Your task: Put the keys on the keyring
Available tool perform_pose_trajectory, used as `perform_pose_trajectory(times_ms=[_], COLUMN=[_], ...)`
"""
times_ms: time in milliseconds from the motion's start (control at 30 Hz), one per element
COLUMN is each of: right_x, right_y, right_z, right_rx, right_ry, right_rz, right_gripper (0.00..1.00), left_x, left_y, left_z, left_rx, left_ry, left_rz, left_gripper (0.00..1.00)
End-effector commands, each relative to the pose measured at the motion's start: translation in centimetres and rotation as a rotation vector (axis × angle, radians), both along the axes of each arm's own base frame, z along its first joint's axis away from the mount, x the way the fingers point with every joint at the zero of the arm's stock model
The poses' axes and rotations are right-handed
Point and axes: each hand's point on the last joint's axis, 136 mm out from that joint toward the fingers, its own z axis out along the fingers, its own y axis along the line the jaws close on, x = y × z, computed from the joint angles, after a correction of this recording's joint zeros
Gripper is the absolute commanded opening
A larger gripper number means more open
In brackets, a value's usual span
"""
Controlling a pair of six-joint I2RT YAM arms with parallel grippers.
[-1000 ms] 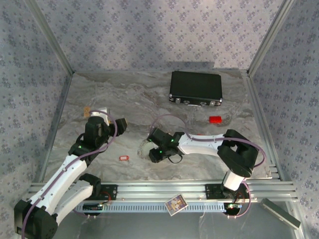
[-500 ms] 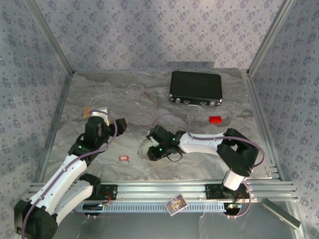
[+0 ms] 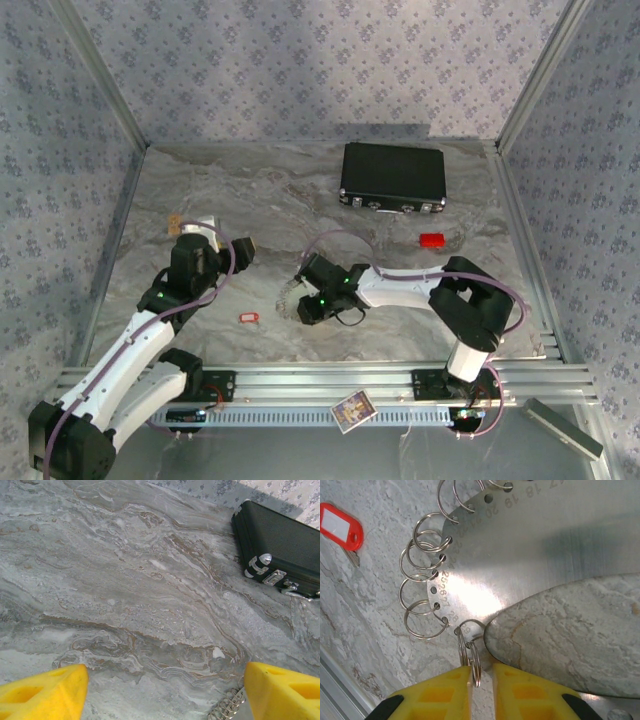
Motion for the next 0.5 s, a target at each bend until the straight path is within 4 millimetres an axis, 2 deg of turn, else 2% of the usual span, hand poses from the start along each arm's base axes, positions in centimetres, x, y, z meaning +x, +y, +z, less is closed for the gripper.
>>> perform_pose_trajectory(times_ms=[0, 467], right_x=[-0.36, -0.17], right_y=[-0.53, 0.21], right_z=[-0.88, -1.05], right_rx=[-0.036, -0.019], right_ry=[0.020, 0.031], right_rz=[-0.006, -0.001], right_gripper=[0.18, 0.16], left_x=[0.05, -0.02], left_y=[0.33, 0.35], left_z=[0.08, -0.13], left_rx=[-0.006, -0.003], left_ry=[0.000, 0.004], left_rz=[0.017, 0.016], left_gripper=[0.81, 0.81])
